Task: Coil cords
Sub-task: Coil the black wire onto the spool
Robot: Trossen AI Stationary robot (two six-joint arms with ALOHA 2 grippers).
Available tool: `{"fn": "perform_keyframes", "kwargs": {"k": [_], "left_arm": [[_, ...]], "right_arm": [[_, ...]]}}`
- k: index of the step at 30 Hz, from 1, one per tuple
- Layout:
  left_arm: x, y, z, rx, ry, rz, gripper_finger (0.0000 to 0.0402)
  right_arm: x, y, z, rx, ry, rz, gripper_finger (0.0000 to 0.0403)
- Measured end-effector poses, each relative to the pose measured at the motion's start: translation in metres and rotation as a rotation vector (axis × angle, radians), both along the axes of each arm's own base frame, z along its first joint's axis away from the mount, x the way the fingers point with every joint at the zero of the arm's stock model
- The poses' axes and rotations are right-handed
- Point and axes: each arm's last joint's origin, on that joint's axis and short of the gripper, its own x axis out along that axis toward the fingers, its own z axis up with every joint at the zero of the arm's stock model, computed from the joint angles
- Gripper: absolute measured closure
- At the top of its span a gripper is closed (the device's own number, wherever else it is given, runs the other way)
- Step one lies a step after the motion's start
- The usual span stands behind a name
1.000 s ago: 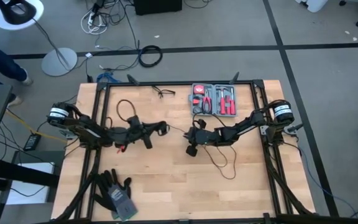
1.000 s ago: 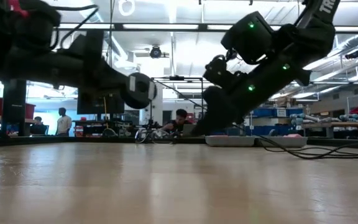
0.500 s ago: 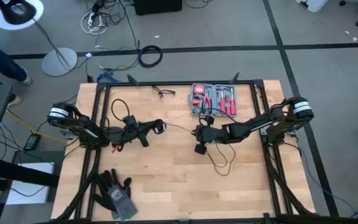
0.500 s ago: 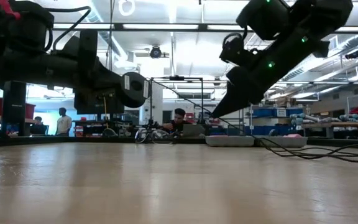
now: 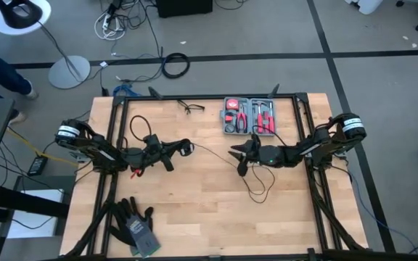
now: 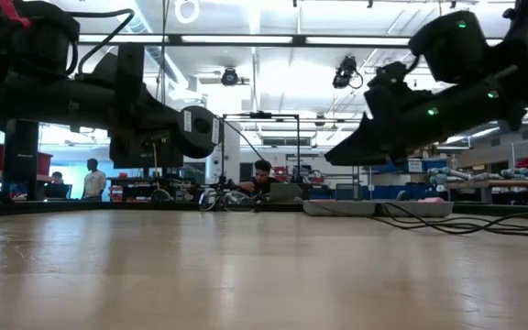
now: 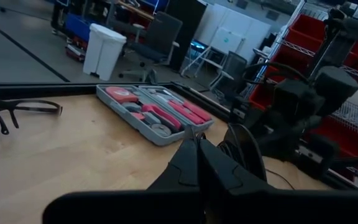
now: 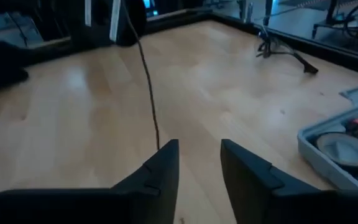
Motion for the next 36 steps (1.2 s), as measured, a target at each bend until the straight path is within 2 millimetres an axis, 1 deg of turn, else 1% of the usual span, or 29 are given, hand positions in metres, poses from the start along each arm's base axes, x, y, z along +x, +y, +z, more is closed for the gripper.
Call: {"fn": "perform_keyframes", "kwargs": {"k": [3, 7, 13, 15, 19, 24, 26, 28, 30, 33, 34, 36], "left_arm": [[0.000, 0.001, 0.000, 0.000, -0.001, 0.006, 0.0401], [0.000, 0.001, 0.001, 0.000, -0.006, 0.006, 0.0401], [0.001, 0.001, 0.002, -0.001, -0.015, 0.006, 0.0401], [0.001, 0.001, 0.002, 0.000, -0.013, 0.007, 0.0401], [0.001, 0.001, 0.001, 0.000, -0.011, 0.006, 0.0401], [0.001, 0.001, 0.001, 0.003, -0.005, 0.007, 0.0401], [0.001, 0.001, 0.001, 0.004, -0.005, 0.007, 0.0401], [0.001, 0.001, 0.001, 0.004, -0.005, 0.007, 0.0401], [0.001, 0.001, 0.001, 0.004, -0.005, 0.007, 0.0401], [0.001, 0.001, 0.001, 0.003, -0.008, 0.007, 0.0401], [0.001, 0.001, 0.001, 0.003, -0.008, 0.007, 0.0401], [0.001, 0.001, 0.002, 0.002, -0.011, 0.007, 0.0401]], "right_arm": [[0.013, 0.002, 0.006, -0.003, 0.042, 0.021, 0.0262], [0.034, 0.006, 0.015, -0.065, 0.138, 0.051, 0.0246], [0.069, 0.010, 0.002, -0.134, 0.223, 0.076, 0.0246], [0.077, 0.010, -0.002, -0.163, 0.241, 0.059, 0.0247], [0.085, 0.009, 0.000, -0.187, 0.230, 0.002, 0.0247], [0.085, 0.009, 0.002, -0.194, 0.227, -0.014, 0.0252], [0.085, 0.009, 0.003, -0.194, 0.222, -0.015, 0.0262], [0.085, 0.009, 0.002, -0.194, 0.228, -0.013, 0.0284], [0.085, 0.011, 0.002, -0.199, 0.229, -0.007, 0.0314], [0.084, 0.013, 0.002, -0.217, 0.239, 0.011, 0.0377], [0.084, 0.014, 0.002, -0.220, 0.241, 0.015, 0.0389], [0.084, 0.014, 0.002, -0.218, 0.242, 0.013, 0.0394]]}}
